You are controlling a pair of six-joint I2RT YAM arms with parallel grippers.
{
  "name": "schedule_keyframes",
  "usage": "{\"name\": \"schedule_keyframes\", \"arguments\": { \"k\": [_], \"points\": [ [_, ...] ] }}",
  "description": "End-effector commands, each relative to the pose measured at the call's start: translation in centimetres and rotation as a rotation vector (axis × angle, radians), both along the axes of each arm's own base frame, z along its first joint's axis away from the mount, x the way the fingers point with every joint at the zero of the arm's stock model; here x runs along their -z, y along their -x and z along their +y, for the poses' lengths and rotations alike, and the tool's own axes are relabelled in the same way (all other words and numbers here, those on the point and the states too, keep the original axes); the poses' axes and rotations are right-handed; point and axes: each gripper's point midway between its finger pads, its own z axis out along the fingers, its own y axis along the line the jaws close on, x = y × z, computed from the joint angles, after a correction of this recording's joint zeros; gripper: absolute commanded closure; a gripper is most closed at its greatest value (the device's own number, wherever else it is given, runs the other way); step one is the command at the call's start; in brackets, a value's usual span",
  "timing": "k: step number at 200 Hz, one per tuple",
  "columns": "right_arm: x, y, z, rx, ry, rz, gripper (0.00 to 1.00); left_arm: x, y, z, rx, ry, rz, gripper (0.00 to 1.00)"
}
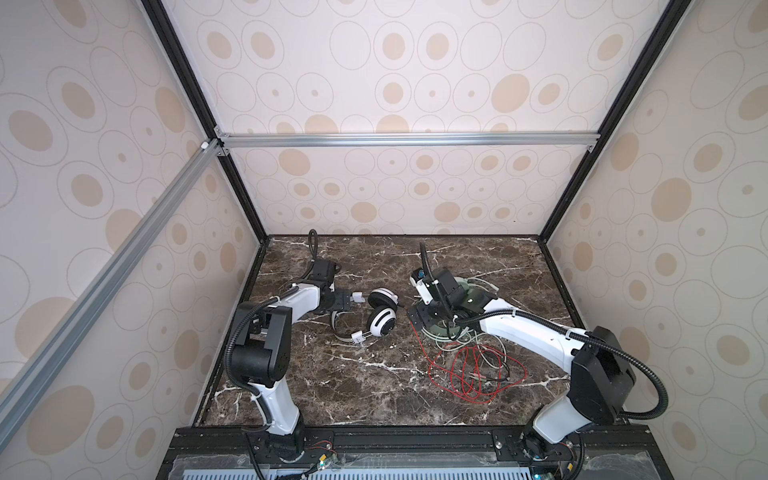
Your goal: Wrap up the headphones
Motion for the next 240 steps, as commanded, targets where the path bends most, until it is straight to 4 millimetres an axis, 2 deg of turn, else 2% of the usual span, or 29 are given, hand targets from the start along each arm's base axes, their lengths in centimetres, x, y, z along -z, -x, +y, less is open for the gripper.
{"name": "schedule_keyframes", "arguments": {
  "k": [1,73,97,119,163,203,220,240],
  "points": [
    [-0.4,0.1,0.8,-0.019,-0.005,-0.003,0.00,0.9,1.2,0.2,-0.018,0.018,0.032,0.13],
    [0.7,0.4,1.5,-0.046,-0.020,0.026,0.00,3.1,4.3,-0.1,-0.048,0.026,0.075,0.28],
    [1.1,0.5,1.7,-0.050,-0.026,0.036,0.00,3.4,4.6,-0.2,-0.051,0.019,0.076,0.44],
    [1.9,0.6,1.8,-0.050,-0.034,0.048,0.00,3.1,4.5,-0.1,-0.063,0.017,0.061,0.49],
    [3.9,1.1,2.4,-0.047,-0.071,0.094,0.00,2.1,3.8,-0.3,-0.060,0.028,0.036,0.72],
    [5.3,1.7,2.9,-0.044,-0.127,0.146,0.00,0.8,3.1,-0.4,-0.039,0.022,-0.003,1.00],
    [6.0,2.1,2.7,-0.035,-0.147,0.168,0.00,-0.7,2.3,-0.4,-0.022,0.011,-0.039,1.00],
    [5.9,2.5,2.4,-0.031,-0.189,0.168,0.00,-3.7,1.0,-0.8,0.018,0.017,-0.124,1.00]
  ]
}}
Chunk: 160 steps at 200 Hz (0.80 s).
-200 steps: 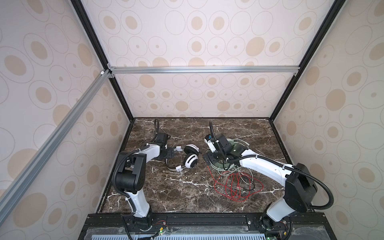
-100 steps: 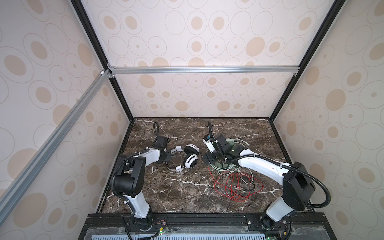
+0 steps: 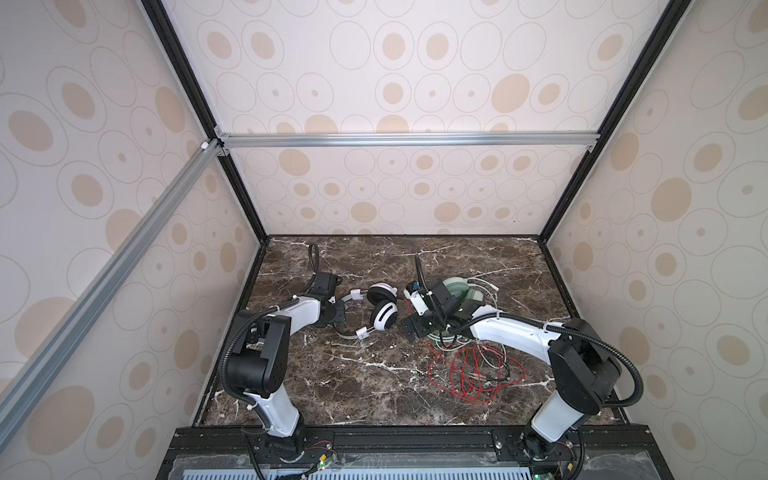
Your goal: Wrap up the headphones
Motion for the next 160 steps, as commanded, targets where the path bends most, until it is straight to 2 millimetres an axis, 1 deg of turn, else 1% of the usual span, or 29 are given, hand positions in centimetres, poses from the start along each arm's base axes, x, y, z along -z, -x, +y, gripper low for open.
{"name": "schedule_keyframes", "arguments": {
  "k": [1,18,40,54,75,99,131,160],
  "points": [
    [0.2,0.6,0.1,0.012,-0.070,0.024,0.00,-4.8,-2.0,-0.1,0.042,-0.022,-0.118,1.00],
    [-1.0,1.1,-0.1,0.000,-0.119,-0.015,0.00,-8.1,-2.9,-0.4,0.087,-0.031,-0.199,1.00],
    [-3.4,1.8,-0.7,-0.019,-0.169,-0.091,0.00,-13.0,-3.7,-0.6,0.143,-0.056,-0.319,1.00],
    [-4.8,2.1,-1.3,-0.026,-0.192,-0.136,0.00,-16.3,-3.8,-0.6,0.168,-0.071,-0.394,1.00],
    [-6.9,2.5,-2.3,-0.031,-0.226,-0.205,0.00,-20.4,-3.6,-1.1,0.205,-0.065,-0.478,1.00],
    [-8.4,3.0,-3.2,-0.035,-0.249,-0.274,0.00,-24.9,-3.2,-1.9,0.232,-0.035,-0.553,1.00],
    [-9.7,3.4,-4.3,-0.024,-0.306,-0.338,0.00,-29.8,-2.5,-3.2,0.266,0.028,-0.638,1.00],
    [-10.6,3.6,-4.9,-0.023,-0.319,-0.385,0.01,-32.8,-1.9,-4.7,0.315,0.091,-0.683,1.00]
  ]
}}
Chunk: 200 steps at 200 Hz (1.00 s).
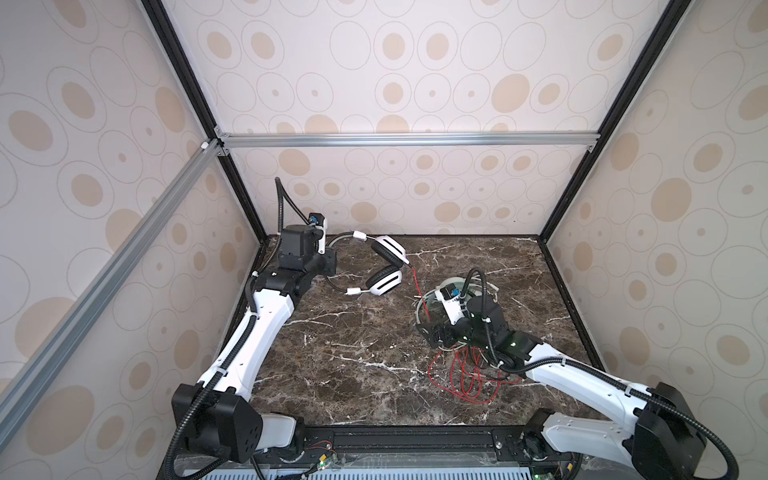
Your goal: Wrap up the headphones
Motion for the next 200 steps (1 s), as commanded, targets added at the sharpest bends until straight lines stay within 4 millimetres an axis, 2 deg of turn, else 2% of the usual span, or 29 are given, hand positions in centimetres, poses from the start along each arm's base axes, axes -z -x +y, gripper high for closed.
{"name": "schedule_keyframes", "arguments": {
  "k": [1,51,102,129,200],
  "points": [
    [-1.7,-0.1,-0.2,-0.003,-0.033,-0.076,0.01,-5.6,1.1,-2.1,0.092,0.081,-0.101,1.00],
    [-2.8,1.0,-0.7,-0.037,-0.106,-0.176,0.03,-9.8,2.1,-3.5,0.160,0.143,-0.152,1.00],
    [-2.1,1.3,-1.2,-0.033,-0.148,-0.203,0.06,-13.6,3.1,-4.3,0.212,0.188,-0.216,1.00],
    [-1.4,1.2,-1.1,-0.036,-0.148,-0.194,0.09,-14.7,3.2,-4.6,0.221,0.208,-0.225,1.00],
    [1.1,1.0,-1.7,-0.014,-0.138,-0.157,0.30,-16.9,3.2,-4.5,0.205,0.241,-0.249,1.00]
  ]
}}
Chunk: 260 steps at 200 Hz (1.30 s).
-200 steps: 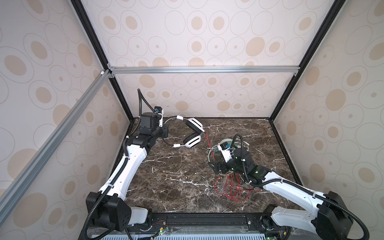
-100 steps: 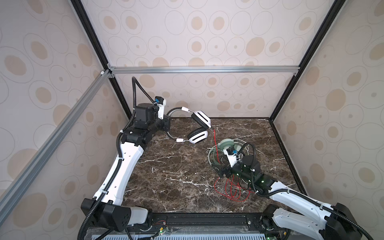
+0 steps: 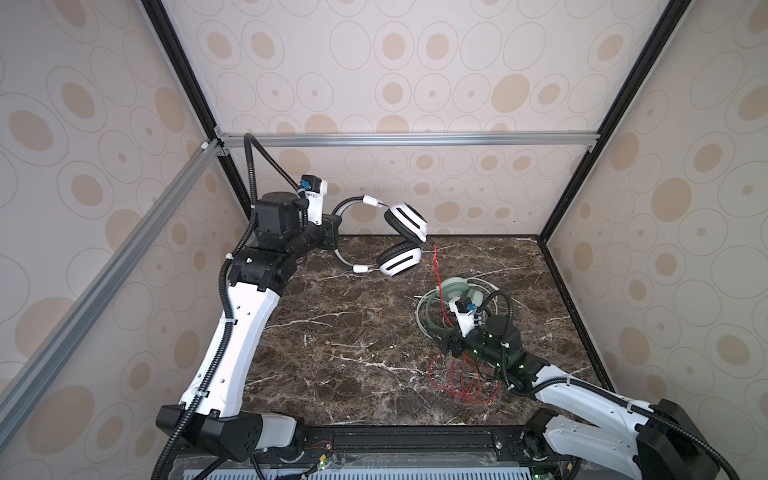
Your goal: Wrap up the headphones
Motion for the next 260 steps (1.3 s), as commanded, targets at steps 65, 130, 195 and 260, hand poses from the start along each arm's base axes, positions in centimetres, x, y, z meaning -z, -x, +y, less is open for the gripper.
{"name": "schedule_keyframes", "arguments": {
  "k": [65,130,195,260],
  "points": [
    [1.1,1.1,-1.2,0.015,-0.005,0.001,0.40,-4.3,-0.2,0.5,-0.058,0.076,-0.074,1.00],
    [0.7,3.1,-3.2,0.034,-0.023,-0.053,0.35,-3.6,-0.9,0.4,-0.058,0.068,-0.058,1.00],
    [2.1,2.6,-3.9,0.067,0.031,-0.063,0.34,-3.4,-0.8,0.1,-0.042,0.076,-0.053,1.00],
    [3.2,1.2,-3.4,0.074,0.040,-0.037,0.55,-2.9,-1.2,-0.1,-0.037,0.083,-0.045,1.00]
  ]
}}
